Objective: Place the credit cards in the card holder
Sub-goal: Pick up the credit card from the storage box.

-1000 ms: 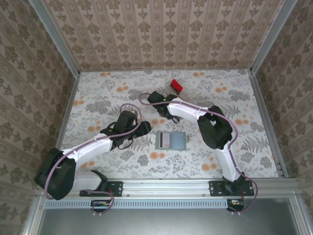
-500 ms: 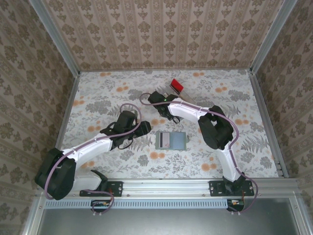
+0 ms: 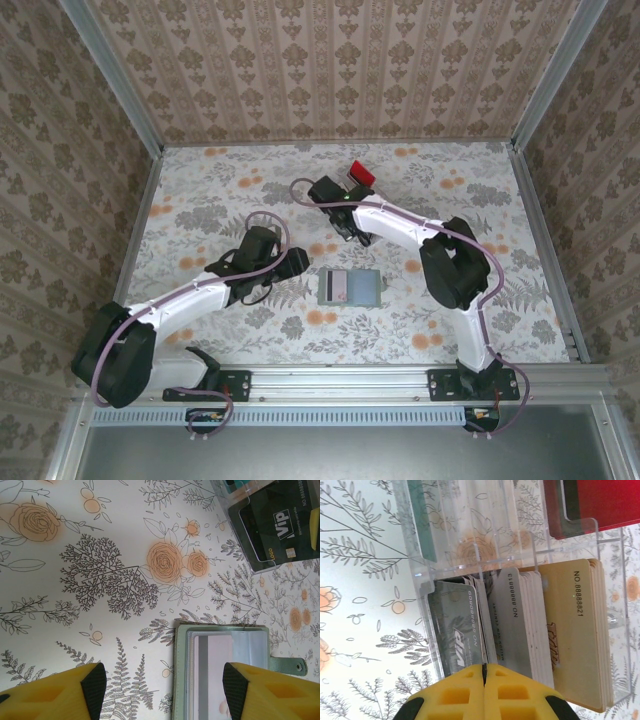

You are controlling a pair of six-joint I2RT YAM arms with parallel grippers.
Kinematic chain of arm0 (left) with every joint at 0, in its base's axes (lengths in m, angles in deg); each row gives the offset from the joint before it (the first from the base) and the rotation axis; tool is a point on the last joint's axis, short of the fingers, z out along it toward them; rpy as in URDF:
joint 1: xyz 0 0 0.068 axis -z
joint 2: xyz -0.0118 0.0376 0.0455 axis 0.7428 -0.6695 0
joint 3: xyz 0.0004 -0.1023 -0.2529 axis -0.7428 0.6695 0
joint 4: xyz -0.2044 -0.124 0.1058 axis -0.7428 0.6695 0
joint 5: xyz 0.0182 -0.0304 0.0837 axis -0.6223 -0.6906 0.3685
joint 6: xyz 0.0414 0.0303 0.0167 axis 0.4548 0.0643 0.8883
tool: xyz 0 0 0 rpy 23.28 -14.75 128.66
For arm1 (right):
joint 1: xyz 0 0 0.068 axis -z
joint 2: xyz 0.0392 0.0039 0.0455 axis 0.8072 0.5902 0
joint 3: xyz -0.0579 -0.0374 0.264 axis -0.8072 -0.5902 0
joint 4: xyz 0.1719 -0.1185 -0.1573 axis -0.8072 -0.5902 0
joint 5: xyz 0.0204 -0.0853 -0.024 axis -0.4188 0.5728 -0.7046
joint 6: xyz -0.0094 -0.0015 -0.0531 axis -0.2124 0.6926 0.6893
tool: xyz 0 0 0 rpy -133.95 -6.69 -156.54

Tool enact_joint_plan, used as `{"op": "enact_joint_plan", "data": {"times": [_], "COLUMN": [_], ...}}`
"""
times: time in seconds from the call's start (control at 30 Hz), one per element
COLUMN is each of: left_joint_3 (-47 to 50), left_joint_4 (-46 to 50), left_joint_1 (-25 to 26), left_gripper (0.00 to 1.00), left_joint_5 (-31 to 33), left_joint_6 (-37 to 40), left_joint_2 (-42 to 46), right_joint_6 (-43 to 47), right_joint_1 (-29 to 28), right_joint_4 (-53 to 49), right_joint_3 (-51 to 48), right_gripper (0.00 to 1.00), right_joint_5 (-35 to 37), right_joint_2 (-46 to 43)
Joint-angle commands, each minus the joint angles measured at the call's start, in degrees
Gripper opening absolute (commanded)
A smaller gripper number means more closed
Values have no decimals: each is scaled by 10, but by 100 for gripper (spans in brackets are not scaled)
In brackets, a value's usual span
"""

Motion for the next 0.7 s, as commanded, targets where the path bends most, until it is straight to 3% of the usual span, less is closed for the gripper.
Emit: {"op": "enact_joint_plan", "data": {"times": [0.0,0.67], "left_joint_3": [-5,-3], "left_joint_4": [4,3], "left_joint_1": [-5,-5], "left_gripper": [67,67], "left_joint_5": [-7,-9], "left_joint_6": [-3,-4], "left_joint_2": [-6,-13], "right_joint_6": [-11,-40], "right_joint_1": [7,31], "right_joint_4": [-20,-23], "right_joint_3": [-3,0], "right_gripper": [0,3], "right_joint_5": [-60,-165], "right_joint_2": [-11,19]}}
